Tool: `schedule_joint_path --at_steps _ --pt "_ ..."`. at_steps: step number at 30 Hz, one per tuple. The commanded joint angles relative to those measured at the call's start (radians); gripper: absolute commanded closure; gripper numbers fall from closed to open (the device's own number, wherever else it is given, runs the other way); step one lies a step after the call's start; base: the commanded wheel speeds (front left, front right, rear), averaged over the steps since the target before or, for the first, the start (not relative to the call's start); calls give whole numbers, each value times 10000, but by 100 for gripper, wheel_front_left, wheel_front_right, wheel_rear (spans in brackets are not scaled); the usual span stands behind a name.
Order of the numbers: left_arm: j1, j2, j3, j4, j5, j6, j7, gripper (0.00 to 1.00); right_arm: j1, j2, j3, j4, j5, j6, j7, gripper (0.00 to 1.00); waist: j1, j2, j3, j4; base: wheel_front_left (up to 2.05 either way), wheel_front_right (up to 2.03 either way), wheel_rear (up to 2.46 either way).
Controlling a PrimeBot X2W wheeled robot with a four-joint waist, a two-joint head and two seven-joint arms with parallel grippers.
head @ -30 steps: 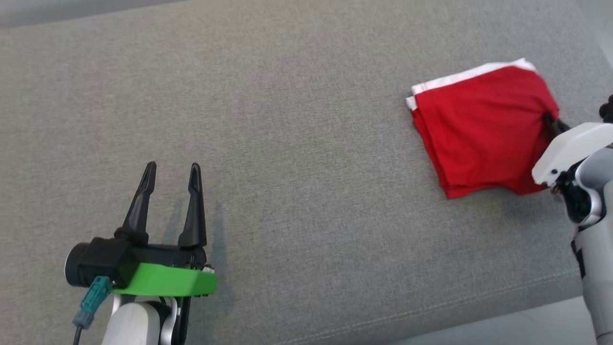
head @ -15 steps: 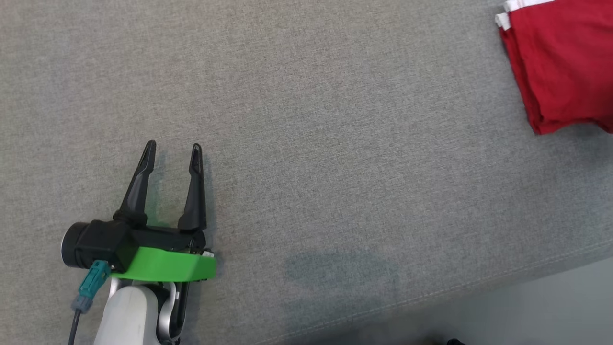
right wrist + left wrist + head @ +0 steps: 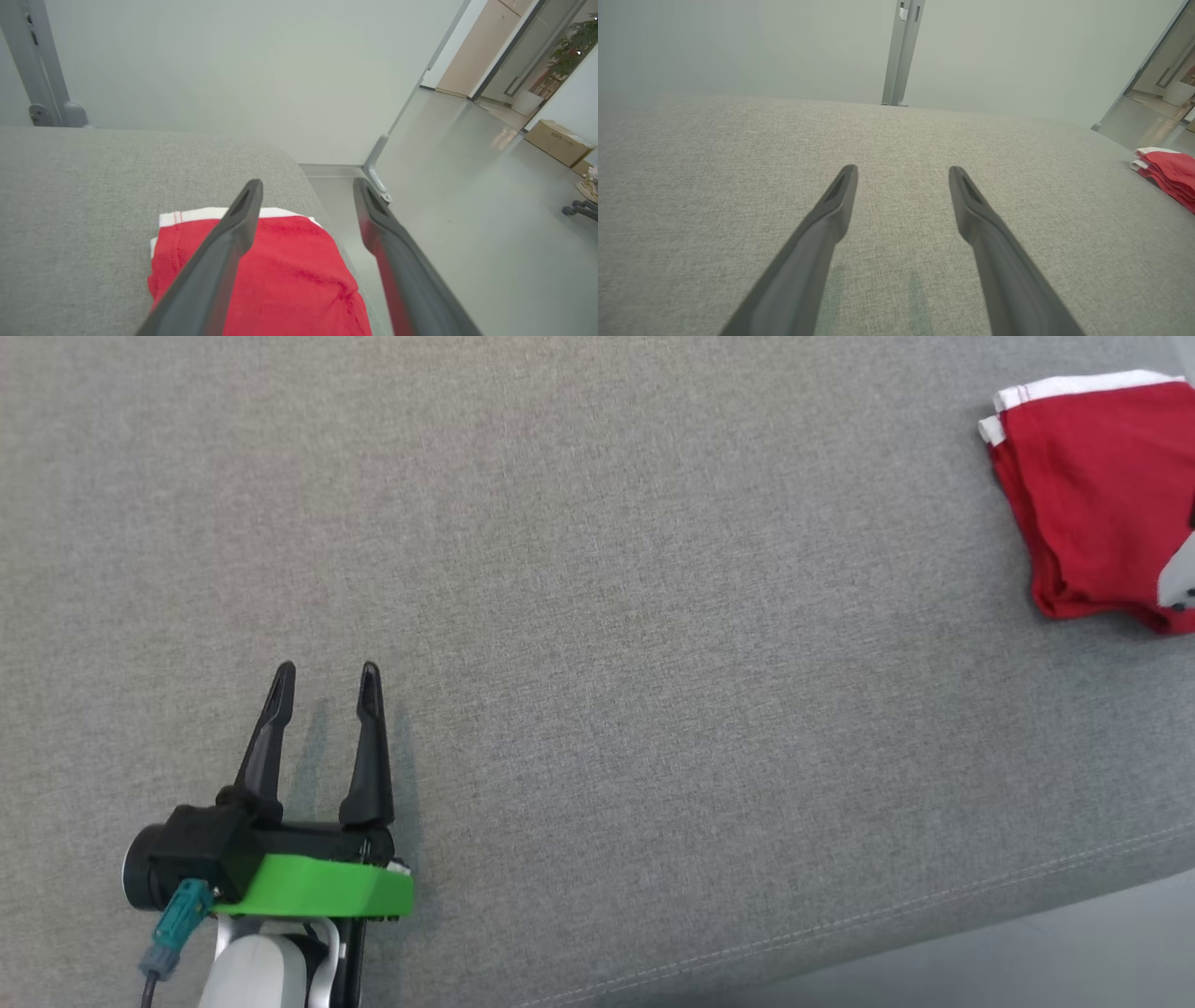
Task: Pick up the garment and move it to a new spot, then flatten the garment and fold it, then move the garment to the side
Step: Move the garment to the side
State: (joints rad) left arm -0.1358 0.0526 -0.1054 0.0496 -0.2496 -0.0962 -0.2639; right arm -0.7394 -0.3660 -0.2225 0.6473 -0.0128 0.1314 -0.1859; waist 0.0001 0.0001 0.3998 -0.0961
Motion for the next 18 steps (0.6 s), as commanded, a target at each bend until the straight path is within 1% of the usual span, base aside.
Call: schedule_joint_path --at_steps 1,6,8,11,12,13,15,18 --pt "282 6 59 68 -74 75 -9 0 534 130 246 -535 205 -14 -191 0 -1 -1 -984 56 0 0 0" --pt "864 -8 238 163 -173 188 -9 0 2547 307 975 -2733 889 -15 -276 0 -1 -1 -2015 345 0 0 0" --pt "1047 -10 275 204 -123 240 -7 0 3418 387 973 -3656 955 -16 -251 0 -1 -1 -2274 515 0 0 0" --pt "1312 -8 249 374 -195 290 -7 0 4787 948 931 -4876 1203 -15 -288 0 -1 -1 -2675 760 0 0 0" --pt "1312 -8 249 374 -195 290 -7 0 4787 948 931 -4876 1203 -15 -288 0 -1 -1 -2675 760 0 0 0" --pt "1373 -7 243 453 -190 300 -9 0 5192 1063 858 -5257 1167 -19 -388 0 -1 -1 -2776 832 0 0 0" --pt "1433 -8 256 654 -108 285 -9 0 6022 1472 778 -5641 1364 -16 -561 0 -1 -1 -2967 1023 0 0 0" --pt "1500 -4 305 1152 91 186 -7 0 7047 1808 1137 -5790 1231 -11 -753 0 -1 -1 -3186 1272 0 0 0"
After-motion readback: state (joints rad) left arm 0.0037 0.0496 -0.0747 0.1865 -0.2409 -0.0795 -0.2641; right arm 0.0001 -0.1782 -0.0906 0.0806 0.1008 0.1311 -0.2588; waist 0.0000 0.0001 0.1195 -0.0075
